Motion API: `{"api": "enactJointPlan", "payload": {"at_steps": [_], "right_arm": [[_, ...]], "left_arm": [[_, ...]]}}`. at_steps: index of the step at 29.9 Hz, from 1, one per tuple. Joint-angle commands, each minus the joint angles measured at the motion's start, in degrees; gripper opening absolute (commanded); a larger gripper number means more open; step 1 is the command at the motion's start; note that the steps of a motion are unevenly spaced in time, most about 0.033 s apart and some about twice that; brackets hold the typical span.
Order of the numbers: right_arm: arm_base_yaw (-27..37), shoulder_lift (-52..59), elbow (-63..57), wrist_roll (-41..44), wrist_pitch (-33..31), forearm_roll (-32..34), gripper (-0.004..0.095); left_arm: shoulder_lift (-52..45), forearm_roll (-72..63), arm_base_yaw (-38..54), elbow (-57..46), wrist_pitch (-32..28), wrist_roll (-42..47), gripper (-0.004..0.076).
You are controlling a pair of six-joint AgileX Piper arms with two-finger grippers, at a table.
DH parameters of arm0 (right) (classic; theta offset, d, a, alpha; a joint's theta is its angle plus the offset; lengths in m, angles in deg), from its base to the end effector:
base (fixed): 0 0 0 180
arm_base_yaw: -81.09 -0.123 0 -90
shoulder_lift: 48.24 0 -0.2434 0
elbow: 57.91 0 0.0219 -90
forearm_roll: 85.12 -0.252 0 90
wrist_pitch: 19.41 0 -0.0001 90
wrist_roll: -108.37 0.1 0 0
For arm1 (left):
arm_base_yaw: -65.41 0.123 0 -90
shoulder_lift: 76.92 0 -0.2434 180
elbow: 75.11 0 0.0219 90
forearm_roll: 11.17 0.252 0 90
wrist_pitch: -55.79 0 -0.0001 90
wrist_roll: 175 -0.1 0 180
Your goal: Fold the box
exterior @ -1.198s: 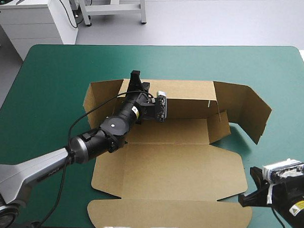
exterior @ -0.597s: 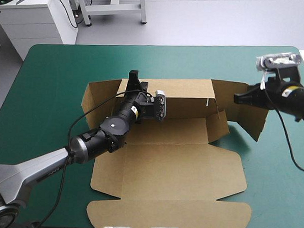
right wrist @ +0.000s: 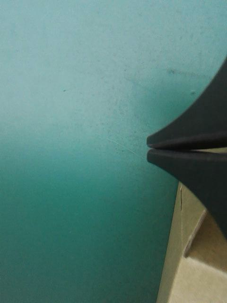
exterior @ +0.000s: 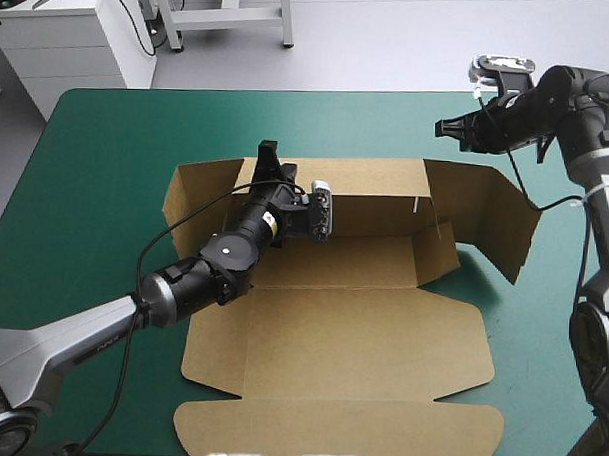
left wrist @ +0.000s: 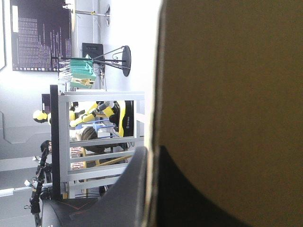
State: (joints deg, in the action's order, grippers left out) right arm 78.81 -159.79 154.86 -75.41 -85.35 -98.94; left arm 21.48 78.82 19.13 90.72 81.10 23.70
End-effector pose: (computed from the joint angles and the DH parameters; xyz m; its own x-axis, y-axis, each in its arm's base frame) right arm 0.3883 0.0373 0.3408 -0.8145 0.0008 -0.5802 -0.1391 0.9706 0.1965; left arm 0.2798 -0.2306 0.2526 0.2753 0.9510 -0.1408 0.3734 0.0292 0.9272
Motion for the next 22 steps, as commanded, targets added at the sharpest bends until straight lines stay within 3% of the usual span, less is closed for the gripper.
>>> {"api": "enactJointPlan", "payload": {"at_steps": [1, 6, 18, 22], "right_arm": [[-0.26, 0.4, 2.23, 0.21, -0.73, 0.18, -0.0014], [-0.26, -0.75, 2.23, 0.21, -5.65, 1.26, -0.0014], [-0.26, 4.03, -4.36, -1.41, -5.75, -0.82, -0.0014], [-0.26, 6.04, -6.9, -4.15, -5.75, -5.44, -0.0014]], "left_arm": [[-2.75, 1.29, -0.24, 1.43, 1.61, 0.78, -0.0008], [-2.75, 1.29, -0.24, 1.43, 1.61, 0.99, -0.0008], [-2.51, 0.74, -0.24, 1.43, 4.32, 0.99, -0.0008], [-2.27, 0.45, -0.24, 1.43, 4.59, 0.99, -0.0005]]}}
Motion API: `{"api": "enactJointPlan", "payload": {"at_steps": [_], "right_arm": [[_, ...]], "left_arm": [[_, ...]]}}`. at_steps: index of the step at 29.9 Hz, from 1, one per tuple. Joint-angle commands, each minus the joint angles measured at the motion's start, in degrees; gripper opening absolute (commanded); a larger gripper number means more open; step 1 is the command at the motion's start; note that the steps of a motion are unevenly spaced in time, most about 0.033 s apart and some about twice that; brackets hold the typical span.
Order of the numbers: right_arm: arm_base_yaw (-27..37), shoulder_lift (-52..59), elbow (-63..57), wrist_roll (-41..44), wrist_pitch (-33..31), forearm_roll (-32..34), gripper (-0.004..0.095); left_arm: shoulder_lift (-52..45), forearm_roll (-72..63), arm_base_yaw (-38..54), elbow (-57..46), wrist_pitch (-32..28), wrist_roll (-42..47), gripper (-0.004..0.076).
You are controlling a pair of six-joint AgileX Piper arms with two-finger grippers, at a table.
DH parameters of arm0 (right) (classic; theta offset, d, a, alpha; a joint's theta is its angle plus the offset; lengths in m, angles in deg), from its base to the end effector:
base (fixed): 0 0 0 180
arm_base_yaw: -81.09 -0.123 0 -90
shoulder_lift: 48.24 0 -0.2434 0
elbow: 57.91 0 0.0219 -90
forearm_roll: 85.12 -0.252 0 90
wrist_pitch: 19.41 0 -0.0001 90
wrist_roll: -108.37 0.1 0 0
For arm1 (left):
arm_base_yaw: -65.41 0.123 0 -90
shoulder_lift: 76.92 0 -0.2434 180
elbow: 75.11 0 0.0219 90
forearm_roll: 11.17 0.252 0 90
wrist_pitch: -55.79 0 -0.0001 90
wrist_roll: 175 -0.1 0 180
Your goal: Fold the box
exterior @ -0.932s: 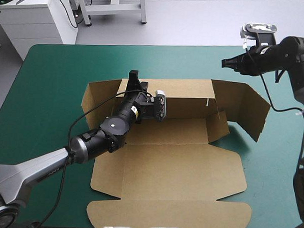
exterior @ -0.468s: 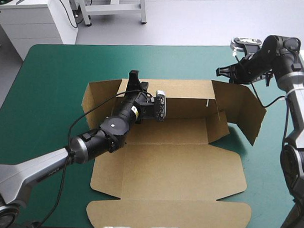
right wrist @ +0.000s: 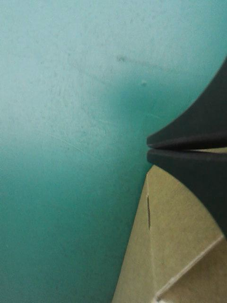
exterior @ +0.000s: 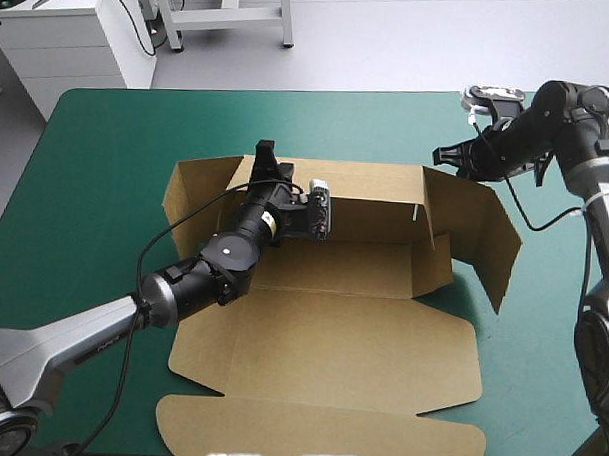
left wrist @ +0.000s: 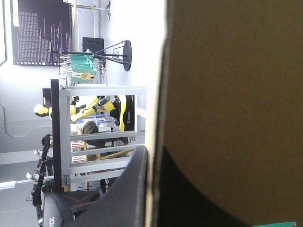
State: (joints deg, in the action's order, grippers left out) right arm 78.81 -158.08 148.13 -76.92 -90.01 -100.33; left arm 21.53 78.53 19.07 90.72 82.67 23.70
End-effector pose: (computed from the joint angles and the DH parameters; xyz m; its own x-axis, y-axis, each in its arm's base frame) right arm 0.3723 0.0396 0.3140 -0.8958 -0.0379 -0.4428 -0.1499 0.9637 0.2209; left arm 0.2806 -0.2284 0.2525 0.2508 0.9585 -0.1353 0.3692 0.0345 0.9287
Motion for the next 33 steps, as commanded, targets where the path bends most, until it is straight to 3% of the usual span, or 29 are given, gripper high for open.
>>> {"api": "enactJointPlan", "payload": {"at_steps": [1, 7, 11, 18, 27, 33], "right_arm": [[-0.26, 4.66, -0.51, -3.05, -1.09, -4.89, -0.0014], [-0.26, 5.74, -3.42, -3.17, -1.09, -5.71, -0.0014], [-0.26, 6.57, -6.66, -6.5, -0.48, -9.93, -0.0014], [-0.26, 13.42, -18.42, -13.84, 8.83, -15.27, -0.0014], [-0.26, 24.42, -39.93, -33.3, 26.81, -33.89, -0.0014], [-0.97, 26.88, -47.04, -42.48, 32.31, -43.8, -0.0013]], "left_arm": [[-2.28, 0.74, -0.17, 1.43, 3.02, 0.99, -0.0005], [-2.28, -0.27, -0.17, 1.43, 3.02, 0.89, -0.0005], [-2.28, -0.27, -0.17, 1.43, 3.02, 0.89, -0.0005], [-2.28, -0.27, -0.17, 1.43, 2.91, 0.67, -0.0005], [-2.28, -0.27, -0.17, 1.43, 2.55, 0.67, -0.0005], [-2.28, -0.27, -0.17, 1.43, 2.55, 0.67, -0.0005]]}}
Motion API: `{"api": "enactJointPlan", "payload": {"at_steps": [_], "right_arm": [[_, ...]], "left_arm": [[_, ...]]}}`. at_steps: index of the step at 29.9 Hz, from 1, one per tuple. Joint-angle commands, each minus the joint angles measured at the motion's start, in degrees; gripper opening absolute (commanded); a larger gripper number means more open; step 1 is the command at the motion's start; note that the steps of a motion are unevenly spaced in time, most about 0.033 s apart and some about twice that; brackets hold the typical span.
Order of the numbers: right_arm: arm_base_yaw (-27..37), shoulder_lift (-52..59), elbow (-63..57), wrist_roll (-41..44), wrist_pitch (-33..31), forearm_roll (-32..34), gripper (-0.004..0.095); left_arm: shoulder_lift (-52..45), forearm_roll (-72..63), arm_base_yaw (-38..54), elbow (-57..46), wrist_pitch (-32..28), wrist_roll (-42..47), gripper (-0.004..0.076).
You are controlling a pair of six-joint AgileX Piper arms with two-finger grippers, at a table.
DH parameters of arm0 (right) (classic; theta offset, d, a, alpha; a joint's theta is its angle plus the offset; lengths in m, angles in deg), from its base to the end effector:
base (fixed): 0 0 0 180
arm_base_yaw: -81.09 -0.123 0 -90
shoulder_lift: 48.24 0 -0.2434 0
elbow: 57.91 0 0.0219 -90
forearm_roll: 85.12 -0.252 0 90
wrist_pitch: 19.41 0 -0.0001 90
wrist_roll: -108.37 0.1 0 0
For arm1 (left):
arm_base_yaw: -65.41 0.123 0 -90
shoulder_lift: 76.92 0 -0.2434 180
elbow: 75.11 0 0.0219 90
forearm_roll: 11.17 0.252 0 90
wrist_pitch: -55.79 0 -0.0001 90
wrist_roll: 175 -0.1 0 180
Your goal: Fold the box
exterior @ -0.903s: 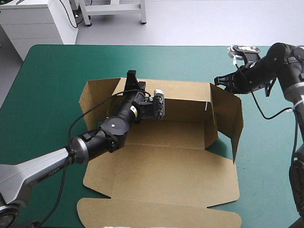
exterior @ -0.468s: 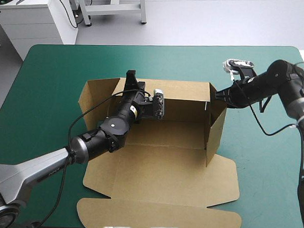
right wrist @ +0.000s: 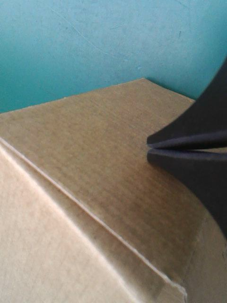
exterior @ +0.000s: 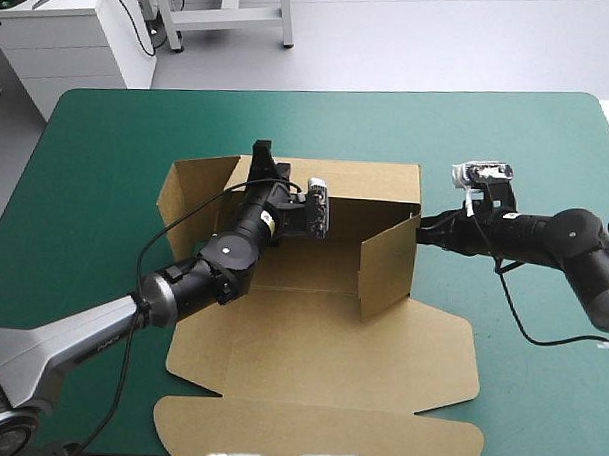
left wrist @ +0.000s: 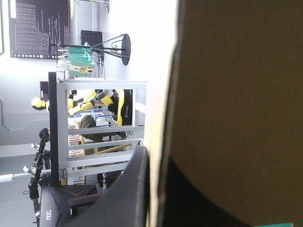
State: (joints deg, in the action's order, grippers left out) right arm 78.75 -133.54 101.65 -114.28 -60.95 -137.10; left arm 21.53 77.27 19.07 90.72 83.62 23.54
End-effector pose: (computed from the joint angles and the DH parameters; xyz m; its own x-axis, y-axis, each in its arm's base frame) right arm 0.2871 0.0641 0.2587 -0.7063 -0.0125 -0.7078 -0.3945 0.8371 0.3789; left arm 0.2809 -0.2266 0.2519 0.2276 0.9630 -0.1442 0.3771 0.0494 0.9249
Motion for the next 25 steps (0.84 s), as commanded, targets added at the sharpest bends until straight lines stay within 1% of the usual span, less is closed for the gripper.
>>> {"api": "enactJointPlan", "payload": {"at_steps": [1, 7, 12, 19, 25], "right_arm": [[-1.76, 2.34, -0.78, -6.28, 4.03, -7.38, -0.0013], [-10.31, 2.34, -1.07, -6.41, 12.97, -6.62, -0.0012], [-16.81, 2.34, -1.07, -6.31, 17.26, -4.3, -0.0012], [-20.01, 2.34, -1.07, -6.76, 18.51, -4.29, -0.0012], [-23.37, 2.34, -1.07, -10.94, 17.27, -4.51, -0.0012]], "left_arm": [[-2.28, 0.99, -0.17, 1.43, 1.6, 0.82, -0.0005], [-2.28, 0.99, -0.17, 1.43, 1.6, 0.82, -0.0005], [-2.28, 0.99, -0.17, 1.43, 1.6, 0.82, -0.0005], [-2.28, 0.99, -0.17, 1.43, 1.6, 0.82, -0.0005], [-2.28, 0.99, -0.17, 1.43, 1.6, 0.82, -0.0005]]}}
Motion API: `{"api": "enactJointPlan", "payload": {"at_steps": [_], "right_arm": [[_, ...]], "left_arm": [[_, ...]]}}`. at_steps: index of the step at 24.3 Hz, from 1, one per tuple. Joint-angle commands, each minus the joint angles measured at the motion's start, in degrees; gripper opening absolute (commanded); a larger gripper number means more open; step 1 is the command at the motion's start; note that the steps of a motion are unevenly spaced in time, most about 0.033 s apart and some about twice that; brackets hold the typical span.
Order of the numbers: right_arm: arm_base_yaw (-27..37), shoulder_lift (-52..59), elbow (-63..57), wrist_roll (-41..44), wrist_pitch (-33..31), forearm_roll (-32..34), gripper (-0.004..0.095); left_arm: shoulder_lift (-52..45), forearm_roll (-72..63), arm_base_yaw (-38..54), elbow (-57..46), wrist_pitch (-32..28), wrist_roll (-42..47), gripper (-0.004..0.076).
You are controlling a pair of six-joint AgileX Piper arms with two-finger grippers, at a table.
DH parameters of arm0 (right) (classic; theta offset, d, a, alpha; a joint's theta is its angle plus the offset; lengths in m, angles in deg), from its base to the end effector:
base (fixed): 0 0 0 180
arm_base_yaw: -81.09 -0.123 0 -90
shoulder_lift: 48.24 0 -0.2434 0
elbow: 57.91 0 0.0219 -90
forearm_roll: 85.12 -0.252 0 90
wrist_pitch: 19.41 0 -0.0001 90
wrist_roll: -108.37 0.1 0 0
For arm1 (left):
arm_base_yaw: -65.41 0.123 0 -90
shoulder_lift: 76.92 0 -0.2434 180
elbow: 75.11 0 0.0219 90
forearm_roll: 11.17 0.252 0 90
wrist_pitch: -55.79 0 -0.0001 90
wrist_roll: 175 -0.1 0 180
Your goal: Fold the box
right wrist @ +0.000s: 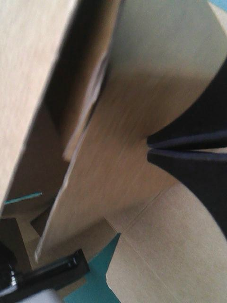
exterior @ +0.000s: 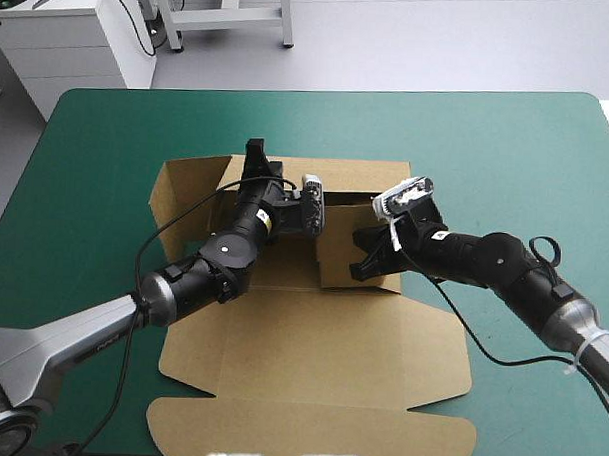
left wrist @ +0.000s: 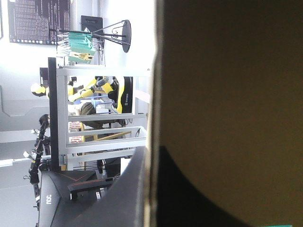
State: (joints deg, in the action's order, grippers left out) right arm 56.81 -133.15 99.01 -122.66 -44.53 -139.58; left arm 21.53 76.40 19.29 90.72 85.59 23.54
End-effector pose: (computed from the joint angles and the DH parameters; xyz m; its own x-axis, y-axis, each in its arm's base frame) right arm 0.2622 0.1563 0.2570 -0.5075 -0.2164 -0.8341 -0.6431 0.7393 0.1995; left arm 0.2826 -0.2222 0.2517 0.1873 0.9717 -0.1442 0.3760 0.0647 0.9244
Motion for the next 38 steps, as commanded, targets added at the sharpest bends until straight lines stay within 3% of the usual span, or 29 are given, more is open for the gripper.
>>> {"api": "enactJointPlan", "payload": {"at_steps": [1, 7, 15, 18, 19, 20, 21, 22, 23, 24, 26, 33, 38], "right_arm": [[-2.24, 1.95, 1.57, -3.53, 0.85, -2.02, -0.0013], [-4.97, 1.84, 1.57, -6.48, 3.43, -1.86, 0.0019], [-4.97, 1.84, 1.57, -6.65, 4.52, -0.74, 0.0469], [-4.97, 1.84, 1.57, -2.43, 6.07, 4.37, 0.0529], [-4.97, 1.84, 1.57, -0.04, 6.71, 6.39, 0.0529], [-4.97, 1.84, 1.57, 7.34, 7.35, 15.78, 0.0529], [-4.86, 1.84, 1.57, 11.92, 7.35, 19.81, 0.0529], [-3.86, 1.84, 1.57, 23.03, 6.65, 30.0, 0.0529], [-3.04, 1.84, 1.57, 27.81, 6.03, 33.82, 0.0529], [-0.92, 1.96, 1.57, 38.59, 4.19, 43.42, 0.0528], [2.68, 1.96, 1.57, 45.7, 1.7, 51.27, 0.0523], [13.83, 4.75, 1.57, 47.39, 0.68, 53.69, 0.047], [13.89, 10.27, 3.63, 47.06, 0.12, 53.53, 0.0072]], "left_arm": [[-2.28, 1.86, -0.39, 1.43, -0.37, 0.82, -0.0005], [-2.28, 2.09, -0.39, 1.43, -0.37, 0.82, -0.0005], [-2.28, 2.19, -0.39, 1.43, 0.1, 0.82, -0.0005], [-2.28, 2.19, -0.39, 1.43, 1.43, 0.82, -0.0005], [-2.28, 2.19, -0.39, 1.43, 1.98, 0.82, -0.0005], [-2.28, 2.19, -0.39, 1.43, 2.37, 0.82, -0.0005], [-2.28, 2.19, -0.39, 1.43, 2.24, 0.82, -0.0005], [-2.52, 2.09, -0.39, 1.43, 0.91, 0.82, -0.0005], [-2.59, 2.09, -0.39, 1.43, 0.35, 0.82, -0.0005], [-2.65, 2.09, -0.39, 1.43, -0.39, 0.82, -0.0005], [-2.65, 2.09, -0.39, 1.43, -0.39, 0.82, -0.0005], [-2.65, 1.86, -0.39, 1.43, -0.63, 1.07, -0.0005], [-2.65, 1.86, -0.39, 1.43, -4.96, 1.07, -0.0005]]}}
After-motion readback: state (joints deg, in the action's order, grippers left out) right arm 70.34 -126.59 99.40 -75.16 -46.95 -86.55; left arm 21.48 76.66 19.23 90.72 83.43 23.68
